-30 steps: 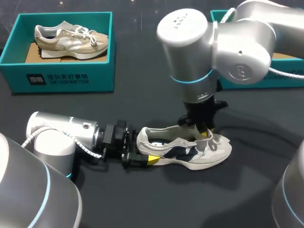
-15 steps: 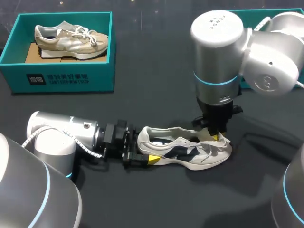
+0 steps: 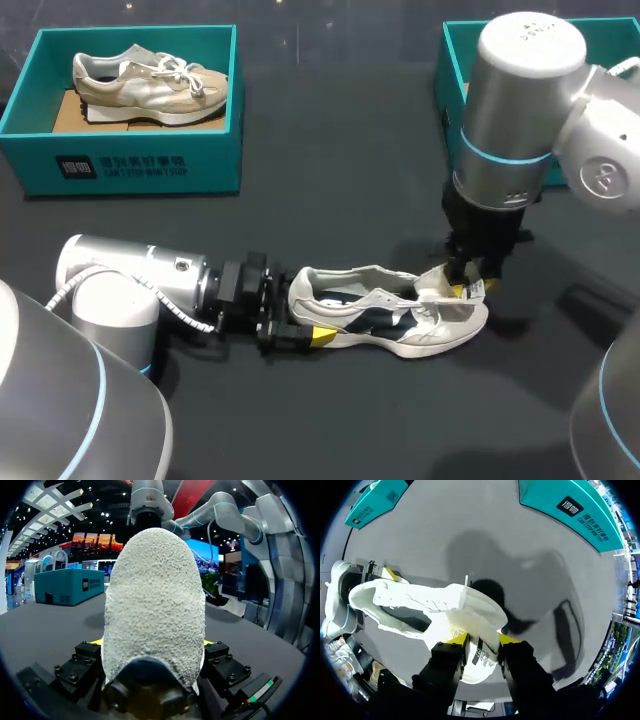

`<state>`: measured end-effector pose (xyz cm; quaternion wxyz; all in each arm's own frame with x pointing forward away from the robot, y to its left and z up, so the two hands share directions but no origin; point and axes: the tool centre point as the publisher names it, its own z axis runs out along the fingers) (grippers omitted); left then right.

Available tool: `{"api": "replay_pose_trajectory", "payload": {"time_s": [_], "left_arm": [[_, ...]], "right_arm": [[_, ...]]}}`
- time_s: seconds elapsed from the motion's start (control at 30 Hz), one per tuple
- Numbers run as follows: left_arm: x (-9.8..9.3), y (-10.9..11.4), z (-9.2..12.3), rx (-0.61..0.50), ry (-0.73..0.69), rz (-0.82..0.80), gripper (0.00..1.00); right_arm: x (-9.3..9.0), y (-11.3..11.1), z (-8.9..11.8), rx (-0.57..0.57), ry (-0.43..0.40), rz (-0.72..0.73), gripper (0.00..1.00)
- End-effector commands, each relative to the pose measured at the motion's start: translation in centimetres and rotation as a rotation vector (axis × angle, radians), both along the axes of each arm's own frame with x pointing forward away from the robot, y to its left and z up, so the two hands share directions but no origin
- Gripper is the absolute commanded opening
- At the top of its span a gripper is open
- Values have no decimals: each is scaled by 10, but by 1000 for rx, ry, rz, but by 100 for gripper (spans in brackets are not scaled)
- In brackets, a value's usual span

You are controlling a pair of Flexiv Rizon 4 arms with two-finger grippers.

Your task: Take the shoe out of the shoebox, open the shoe tongue, remove and reinsert the insole, then place the shoe into the shoebox

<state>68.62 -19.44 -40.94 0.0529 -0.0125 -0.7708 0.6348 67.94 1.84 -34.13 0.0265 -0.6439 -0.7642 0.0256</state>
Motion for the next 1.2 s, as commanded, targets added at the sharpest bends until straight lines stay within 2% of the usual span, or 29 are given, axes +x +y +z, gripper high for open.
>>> {"api": "replay_pose_trajectory", "payload": {"time_s": [0.03,0.1,0.27,0.33,0.5,0.57,0.77,0.93,1.03,1.13,1.17,1.2], "left_arm": [[1,1,-2,-1,0,0,0],[1,1,-2,-1,0,0,0],[1,1,-2,-1,0,0,0],[1,1,-2,-1,0,0,0],[1,1,-2,-1,0,0,0],[1,1,-2,-1,0,0,0],[1,1,-2,-1,0,0,0],[1,1,-2,-1,0,0,0],[1,1,-2,-1,0,0,0],[1,1,-2,-1,0,0,0],[1,1,-2,-1,0,0,0],[1,1,-2,-1,0,0,0]], "right_arm": [[-2,-5,-4,-14,10,-11,50],[-2,-7,-4,-51,10,-21,60],[1,-12,-11,-114,30,-42,78],[2,-15,-14,-139,48,-49,81],[4,-21,-17,-184,67,-58,80],[4,-23,-11,-190,65,-57,78],[5,-18,35,-260,12,0,76],[4,-4,73,-293,-34,97,75],[6,7,93,-308,-56,201,67],[13,25,109,-337,-50,331,67],[15,31,114,-336,-60,374,64],[17,37,119,-326,-67,440,55]]}}
